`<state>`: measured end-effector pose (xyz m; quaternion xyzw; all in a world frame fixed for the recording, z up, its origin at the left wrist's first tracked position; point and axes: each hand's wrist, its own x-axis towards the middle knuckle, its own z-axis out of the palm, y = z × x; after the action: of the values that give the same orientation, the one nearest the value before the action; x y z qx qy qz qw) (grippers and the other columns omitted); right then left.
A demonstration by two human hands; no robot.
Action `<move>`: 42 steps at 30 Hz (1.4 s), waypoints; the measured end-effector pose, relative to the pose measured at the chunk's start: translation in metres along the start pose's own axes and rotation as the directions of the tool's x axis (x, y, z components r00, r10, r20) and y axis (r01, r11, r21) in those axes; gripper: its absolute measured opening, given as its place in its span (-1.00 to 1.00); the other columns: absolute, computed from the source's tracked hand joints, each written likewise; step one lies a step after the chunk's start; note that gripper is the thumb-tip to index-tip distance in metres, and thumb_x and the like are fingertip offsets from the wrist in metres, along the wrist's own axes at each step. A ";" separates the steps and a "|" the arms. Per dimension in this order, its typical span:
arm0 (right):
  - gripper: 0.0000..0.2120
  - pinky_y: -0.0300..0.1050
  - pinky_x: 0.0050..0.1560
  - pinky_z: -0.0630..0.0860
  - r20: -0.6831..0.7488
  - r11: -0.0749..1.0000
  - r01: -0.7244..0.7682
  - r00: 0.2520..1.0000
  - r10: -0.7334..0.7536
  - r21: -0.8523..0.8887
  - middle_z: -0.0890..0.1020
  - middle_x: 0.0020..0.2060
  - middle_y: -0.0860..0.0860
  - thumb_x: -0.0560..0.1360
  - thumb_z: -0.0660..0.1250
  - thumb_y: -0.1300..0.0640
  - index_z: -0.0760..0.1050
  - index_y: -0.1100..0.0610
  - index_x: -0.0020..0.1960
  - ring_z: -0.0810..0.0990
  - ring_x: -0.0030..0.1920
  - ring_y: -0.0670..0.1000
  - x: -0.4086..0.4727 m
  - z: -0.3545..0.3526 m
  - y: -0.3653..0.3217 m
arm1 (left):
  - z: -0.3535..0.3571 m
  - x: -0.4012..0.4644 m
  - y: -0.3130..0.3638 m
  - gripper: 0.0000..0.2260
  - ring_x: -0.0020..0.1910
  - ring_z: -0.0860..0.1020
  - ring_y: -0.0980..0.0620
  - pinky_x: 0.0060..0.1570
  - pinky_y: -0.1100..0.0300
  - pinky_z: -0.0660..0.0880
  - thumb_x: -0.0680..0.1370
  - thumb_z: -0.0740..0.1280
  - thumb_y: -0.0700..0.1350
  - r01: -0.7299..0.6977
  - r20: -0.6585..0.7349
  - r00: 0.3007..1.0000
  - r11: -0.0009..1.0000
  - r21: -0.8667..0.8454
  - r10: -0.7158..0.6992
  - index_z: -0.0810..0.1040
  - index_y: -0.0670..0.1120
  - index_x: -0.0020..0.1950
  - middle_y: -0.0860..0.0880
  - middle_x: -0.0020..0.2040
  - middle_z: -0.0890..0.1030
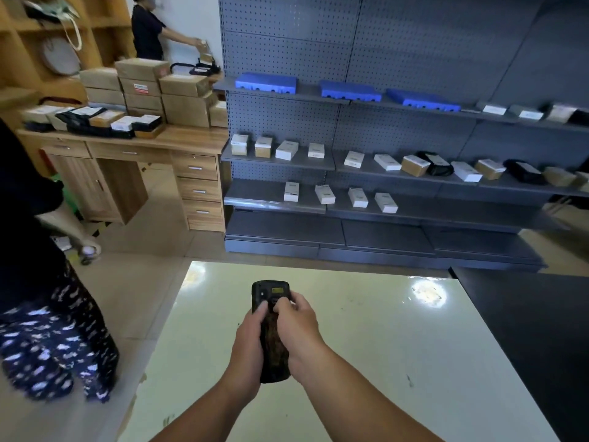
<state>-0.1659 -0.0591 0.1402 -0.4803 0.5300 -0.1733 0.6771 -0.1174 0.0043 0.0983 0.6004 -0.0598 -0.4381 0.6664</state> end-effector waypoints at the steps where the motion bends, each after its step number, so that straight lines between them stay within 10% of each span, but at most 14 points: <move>1: -0.75 0.10 0.12 0.63 -0.001 1.000 -0.005 1.000 0.005 0.009 0.70 0.01 0.04 0.58 0.20 0.19 0.58 -0.05 0.10 0.67 0.01 0.10 -0.001 0.000 0.000 | 0.000 0.000 0.000 -0.69 0.12 0.69 -0.13 0.23 -0.22 0.57 0.64 0.20 0.15 -0.063 0.003 0.998 0.997 0.050 0.062 0.59 0.13 0.30 -0.08 0.16 0.72; 6: -0.72 -0.05 -0.04 0.65 -0.017 0.997 0.074 0.997 -0.074 0.002 0.74 -0.06 -0.04 0.61 0.18 0.17 0.64 -0.08 0.06 0.71 -0.05 -0.01 -0.006 -0.002 0.007 | 0.001 -0.003 0.001 -0.54 0.10 0.65 0.23 0.00 0.32 0.57 0.73 0.09 -0.01 -0.275 0.075 0.961 0.941 0.198 0.265 0.17 0.49 0.50 0.25 0.27 0.58; 16: -0.55 0.02 0.08 0.69 -0.089 0.980 0.156 0.985 -0.145 0.121 0.71 0.08 -0.12 0.54 0.31 0.19 0.56 -0.20 0.35 0.72 -0.02 -0.10 -0.018 -0.012 0.014 | 0.004 -0.005 -0.016 -0.55 0.36 0.57 -0.05 0.41 -0.21 0.43 0.72 0.10 -0.05 -0.165 0.074 0.984 0.986 -0.002 0.165 0.37 0.54 0.38 0.09 0.49 0.50; 24: -0.58 0.01 0.05 0.70 -0.073 0.960 0.044 0.997 -0.025 0.277 0.77 -0.06 -0.09 0.58 0.21 0.26 0.69 -0.19 0.12 0.74 -0.05 -0.01 -0.023 -0.014 0.005 | 0.009 -0.005 -0.016 -0.43 0.23 0.63 0.16 0.24 0.01 0.51 0.73 0.04 -0.15 -0.285 0.099 0.957 0.942 0.176 0.271 0.29 0.61 0.37 0.39 0.23 0.63; 42: -0.71 0.05 -0.07 0.64 -0.082 0.914 -0.161 0.975 0.205 0.372 0.67 0.00 0.14 0.54 0.19 0.27 0.53 0.02 0.15 0.66 -0.05 0.16 0.010 -0.020 0.003 | 0.004 -0.007 -0.024 -0.47 0.40 0.51 0.12 0.41 0.02 0.43 0.50 0.12 0.32 -0.401 0.287 0.904 0.859 0.317 0.316 0.17 0.52 0.49 0.19 0.47 0.51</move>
<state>-0.1807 -0.0748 0.1323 -0.2838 0.5709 -0.2326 0.7345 -0.1359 0.0085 0.0822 0.6391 -0.3272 -0.3513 0.6008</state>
